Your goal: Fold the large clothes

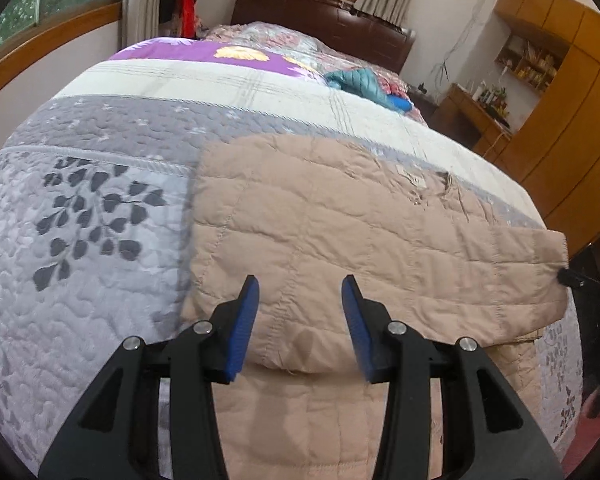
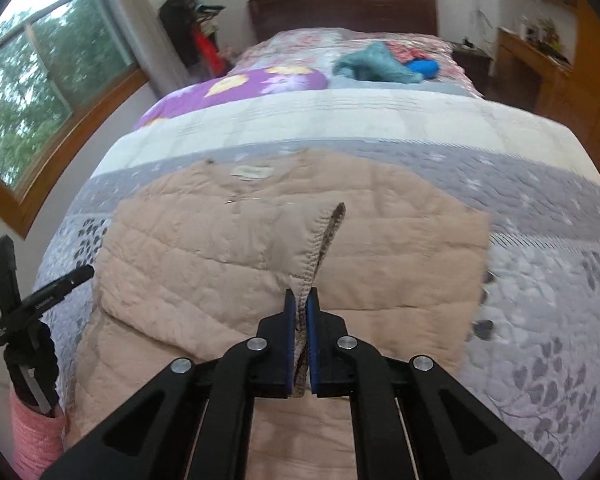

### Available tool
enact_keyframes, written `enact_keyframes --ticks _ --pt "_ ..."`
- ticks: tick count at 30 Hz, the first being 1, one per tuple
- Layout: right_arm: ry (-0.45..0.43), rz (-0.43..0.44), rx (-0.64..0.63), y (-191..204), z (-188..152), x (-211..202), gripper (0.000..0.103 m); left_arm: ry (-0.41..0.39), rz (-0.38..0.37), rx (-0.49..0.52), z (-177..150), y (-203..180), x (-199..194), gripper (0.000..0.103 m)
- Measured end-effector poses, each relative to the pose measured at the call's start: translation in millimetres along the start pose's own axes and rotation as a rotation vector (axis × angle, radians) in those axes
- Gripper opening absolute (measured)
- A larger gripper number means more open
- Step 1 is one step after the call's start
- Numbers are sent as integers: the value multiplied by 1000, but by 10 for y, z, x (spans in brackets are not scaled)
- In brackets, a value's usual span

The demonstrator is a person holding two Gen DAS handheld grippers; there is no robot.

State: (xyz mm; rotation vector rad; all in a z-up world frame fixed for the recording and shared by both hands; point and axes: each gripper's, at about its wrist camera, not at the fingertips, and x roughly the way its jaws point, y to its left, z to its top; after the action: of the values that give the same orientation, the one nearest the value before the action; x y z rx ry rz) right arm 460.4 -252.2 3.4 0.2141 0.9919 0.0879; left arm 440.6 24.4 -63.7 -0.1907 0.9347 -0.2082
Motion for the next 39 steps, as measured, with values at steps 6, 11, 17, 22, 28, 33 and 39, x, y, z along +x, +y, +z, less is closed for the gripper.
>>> enact_keyframes --ticks 6,11,17,22,28,33,39 --pt "72 -41 38 -214 -129 353 5 81 57 17 -84 -49 395 41" --pt "149 -41 74 -379 -272 728 6 86 90 56 -172 -57 545 42" --pt "141 -46 69 -399 -329 709 8 79 120 75 -184 -107 544 43" --pt "13 -125 17 -240 -315 234 11 6 163 124 -174 -304 216 43" --pt "-5 -36 -79 236 -240 155 11 0 32 175 -129 -762 72 44" --pt "58 -17 -81 346 -268 516 11 65 14 165 -114 -948 444 43" --pt "117 -28 -55 263 -353 883 9 105 27 174 -214 -919 765 43"
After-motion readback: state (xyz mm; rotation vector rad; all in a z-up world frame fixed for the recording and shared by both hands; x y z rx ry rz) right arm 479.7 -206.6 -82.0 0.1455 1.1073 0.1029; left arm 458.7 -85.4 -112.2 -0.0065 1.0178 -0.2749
